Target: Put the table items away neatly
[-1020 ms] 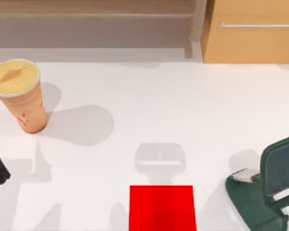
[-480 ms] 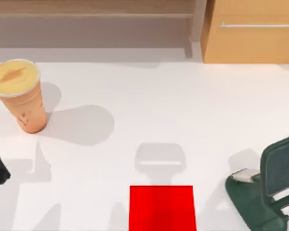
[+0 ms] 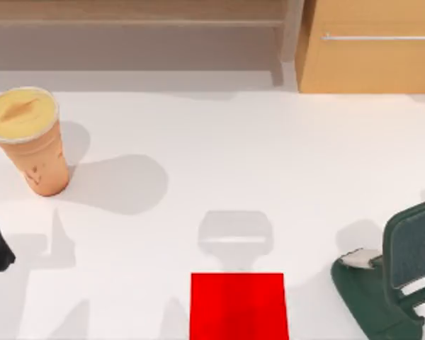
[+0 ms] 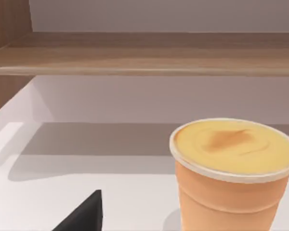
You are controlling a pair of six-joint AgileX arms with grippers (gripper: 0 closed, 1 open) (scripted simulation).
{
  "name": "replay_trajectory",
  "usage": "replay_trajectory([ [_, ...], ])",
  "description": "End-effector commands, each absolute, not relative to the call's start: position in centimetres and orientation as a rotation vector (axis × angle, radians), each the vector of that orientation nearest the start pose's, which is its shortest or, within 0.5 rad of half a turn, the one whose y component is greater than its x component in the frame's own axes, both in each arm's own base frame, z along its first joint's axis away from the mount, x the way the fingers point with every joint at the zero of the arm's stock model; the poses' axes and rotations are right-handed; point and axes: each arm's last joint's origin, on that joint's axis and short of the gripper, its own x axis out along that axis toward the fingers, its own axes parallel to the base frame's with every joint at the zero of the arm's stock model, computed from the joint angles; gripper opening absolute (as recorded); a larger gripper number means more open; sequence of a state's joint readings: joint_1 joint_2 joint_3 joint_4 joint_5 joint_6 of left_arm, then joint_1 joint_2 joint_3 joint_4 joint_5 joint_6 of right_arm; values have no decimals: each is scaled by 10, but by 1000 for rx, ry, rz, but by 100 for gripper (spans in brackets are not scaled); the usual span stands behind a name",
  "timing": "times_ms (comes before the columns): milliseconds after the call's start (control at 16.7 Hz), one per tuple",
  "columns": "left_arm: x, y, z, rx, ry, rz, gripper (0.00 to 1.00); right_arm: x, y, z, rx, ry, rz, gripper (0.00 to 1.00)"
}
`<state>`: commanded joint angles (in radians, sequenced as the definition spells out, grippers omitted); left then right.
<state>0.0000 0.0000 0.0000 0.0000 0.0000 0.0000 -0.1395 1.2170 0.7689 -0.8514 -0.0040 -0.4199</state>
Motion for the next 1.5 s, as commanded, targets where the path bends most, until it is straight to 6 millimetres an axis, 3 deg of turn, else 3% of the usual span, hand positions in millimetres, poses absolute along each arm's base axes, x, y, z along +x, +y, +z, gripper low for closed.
replay_trajectory([
  [360, 106, -1, 160, 0, 0, 0, 100, 237, -40, 194, -275, 1532, 272, 100],
  [840, 106, -1, 160, 0, 0, 0, 100, 239, -40, 189, -273, 1550, 281, 100],
  [1320, 106, -1, 160, 0, 0, 0, 100, 243, -41, 117, -275, 1539, 276, 100],
  [1500, 106, -1, 160, 0, 0, 0, 100, 240, -40, 103, -273, 1549, 280, 100],
])
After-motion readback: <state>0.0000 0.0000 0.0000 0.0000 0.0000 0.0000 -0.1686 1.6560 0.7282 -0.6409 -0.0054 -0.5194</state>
